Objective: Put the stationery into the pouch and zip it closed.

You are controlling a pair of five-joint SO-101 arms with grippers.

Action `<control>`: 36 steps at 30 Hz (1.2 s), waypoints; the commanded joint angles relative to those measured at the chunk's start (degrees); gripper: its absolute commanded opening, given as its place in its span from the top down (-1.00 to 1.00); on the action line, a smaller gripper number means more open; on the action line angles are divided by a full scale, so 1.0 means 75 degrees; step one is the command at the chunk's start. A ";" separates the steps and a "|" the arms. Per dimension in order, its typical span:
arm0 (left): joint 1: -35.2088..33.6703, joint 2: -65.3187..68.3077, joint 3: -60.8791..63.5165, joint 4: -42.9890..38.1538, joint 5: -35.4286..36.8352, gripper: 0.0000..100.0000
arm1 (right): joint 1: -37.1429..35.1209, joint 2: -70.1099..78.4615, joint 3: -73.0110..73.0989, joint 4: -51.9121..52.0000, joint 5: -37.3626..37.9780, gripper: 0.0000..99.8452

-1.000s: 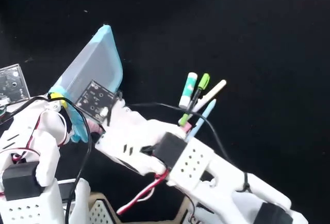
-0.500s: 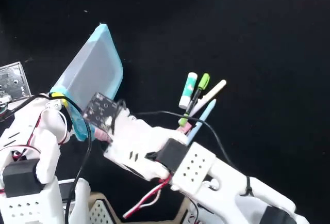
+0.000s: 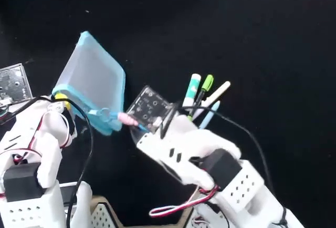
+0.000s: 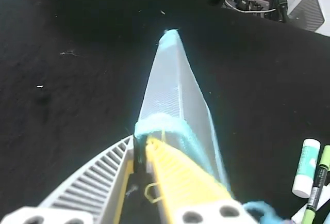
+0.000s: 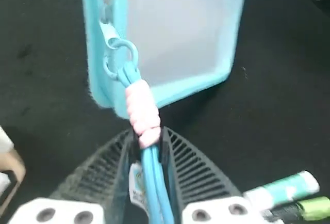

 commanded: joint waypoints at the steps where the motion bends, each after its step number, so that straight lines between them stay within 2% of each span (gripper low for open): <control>1: 0.0053 0.0023 -0.0311 0.0328 -0.0059 0.69 | 0.0481 0.0299 -0.1002 0.0059 0.0094 0.98; 7: 0.0064 0.0082 -0.0334 0.0328 -0.0387 0.67 | 0.0481 0.1260 -0.1952 0.0059 0.0059 0.98; 12: 0.0064 0.1524 -0.0803 0.0457 -0.0727 0.67 | 0.0481 0.1623 -0.2210 0.0059 0.0082 0.98; 17: 0.0064 0.3645 -0.2385 0.1606 -0.0809 0.67 | 0.0492 0.1623 -0.2210 0.0059 0.0082 0.98; 21: 0.0064 0.4255 -0.3651 0.2168 -0.0774 0.68 | 0.0727 0.1623 -0.2210 0.0117 0.0094 0.98; 25: 0.0064 0.4149 -0.3839 0.2227 -0.0762 0.97 | 0.1278 0.1612 -0.2561 0.0469 0.0094 0.98; 27: 0.0064 0.4103 -0.3722 0.2403 -0.0738 0.90 | 0.1395 0.1612 -0.2749 0.0610 0.0094 0.98; 32: 0.0064 0.4126 -0.4144 0.2508 0.0645 0.94 | 0.1453 0.1612 -0.3229 0.0633 0.0094 0.98; 36: 0.0064 0.4185 -0.5281 0.2966 0.0973 0.94 | 0.1793 0.1635 -0.3944 0.0645 0.0094 0.98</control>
